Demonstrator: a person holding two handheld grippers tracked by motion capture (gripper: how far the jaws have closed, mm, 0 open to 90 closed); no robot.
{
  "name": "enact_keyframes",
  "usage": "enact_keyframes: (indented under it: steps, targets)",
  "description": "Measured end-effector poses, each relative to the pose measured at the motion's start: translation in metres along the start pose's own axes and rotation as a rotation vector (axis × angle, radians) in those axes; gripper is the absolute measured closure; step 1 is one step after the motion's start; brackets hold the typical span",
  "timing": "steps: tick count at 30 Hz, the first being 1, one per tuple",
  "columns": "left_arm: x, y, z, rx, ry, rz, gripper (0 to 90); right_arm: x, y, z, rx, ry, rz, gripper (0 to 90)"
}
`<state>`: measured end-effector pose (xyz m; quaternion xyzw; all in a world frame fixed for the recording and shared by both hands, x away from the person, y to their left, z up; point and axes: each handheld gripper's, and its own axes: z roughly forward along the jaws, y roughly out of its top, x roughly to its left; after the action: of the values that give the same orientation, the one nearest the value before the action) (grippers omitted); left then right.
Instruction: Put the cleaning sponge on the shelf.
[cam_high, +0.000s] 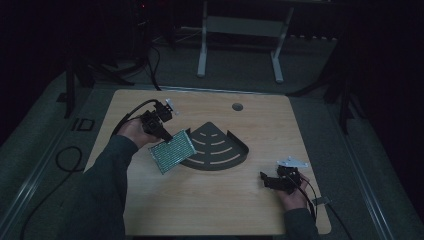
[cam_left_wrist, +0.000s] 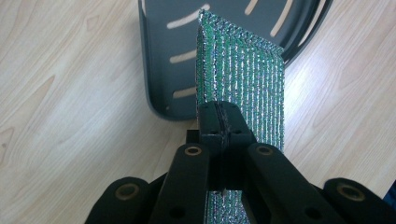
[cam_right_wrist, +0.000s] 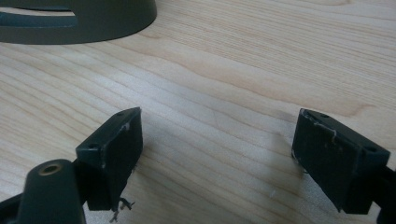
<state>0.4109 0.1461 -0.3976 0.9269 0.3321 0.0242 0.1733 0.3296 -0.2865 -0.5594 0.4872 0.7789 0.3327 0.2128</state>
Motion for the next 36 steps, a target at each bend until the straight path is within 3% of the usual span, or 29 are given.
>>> enact_keyframes:
  steps: [13, 26, 36]
  targets:
    - [-0.003, 0.021, 0.002, -0.011, 0.022, 0.016, 89.9, 0.0, 0.0, 0.0, -0.001, 0.0, -0.001, 15.8]
    - [0.0, 0.034, 0.008, -0.022, 0.011, 0.0, 89.9, 0.0, 0.0, 0.0, -0.001, 0.0, 0.001, 15.9]
    - [-0.001, 0.047, 0.006, -0.03, 0.04, -0.001, 89.9, 0.0, 0.0, 0.0, -0.002, 0.0, -0.001, 15.8]
